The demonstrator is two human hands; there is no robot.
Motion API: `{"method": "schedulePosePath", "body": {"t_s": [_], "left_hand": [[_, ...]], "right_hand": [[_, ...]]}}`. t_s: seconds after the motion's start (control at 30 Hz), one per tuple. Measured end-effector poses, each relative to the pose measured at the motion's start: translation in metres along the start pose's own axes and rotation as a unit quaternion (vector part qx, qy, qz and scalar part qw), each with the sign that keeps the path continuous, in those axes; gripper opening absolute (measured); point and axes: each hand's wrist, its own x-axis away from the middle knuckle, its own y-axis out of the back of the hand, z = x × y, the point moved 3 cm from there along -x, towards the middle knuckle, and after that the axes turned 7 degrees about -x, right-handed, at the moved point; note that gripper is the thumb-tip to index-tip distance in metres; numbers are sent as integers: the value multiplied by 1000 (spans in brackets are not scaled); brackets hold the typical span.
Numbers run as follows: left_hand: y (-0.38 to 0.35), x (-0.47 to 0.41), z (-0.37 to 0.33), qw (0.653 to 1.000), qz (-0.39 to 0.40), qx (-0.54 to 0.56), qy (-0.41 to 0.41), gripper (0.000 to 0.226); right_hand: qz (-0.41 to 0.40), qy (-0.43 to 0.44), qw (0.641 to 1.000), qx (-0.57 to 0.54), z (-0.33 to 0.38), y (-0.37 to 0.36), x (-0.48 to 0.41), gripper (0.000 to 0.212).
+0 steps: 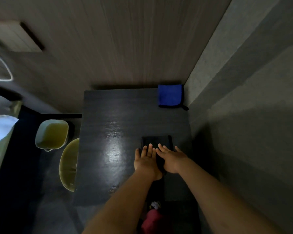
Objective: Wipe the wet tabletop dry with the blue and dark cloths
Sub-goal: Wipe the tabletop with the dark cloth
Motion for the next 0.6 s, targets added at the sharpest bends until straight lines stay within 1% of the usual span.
{"method": "schedulePosePath", "body": {"t_s": [0.23, 0.6], "left_hand": [[3, -2, -18, 1000, -21, -1, -9, 99], [8, -9, -46, 999, -33, -20, -18, 99]], "right_hand": [[1, -12, 1000, -2, -18, -1, 4, 82], [-2, -17, 1000, -13, -46, 0, 15, 76]]}}
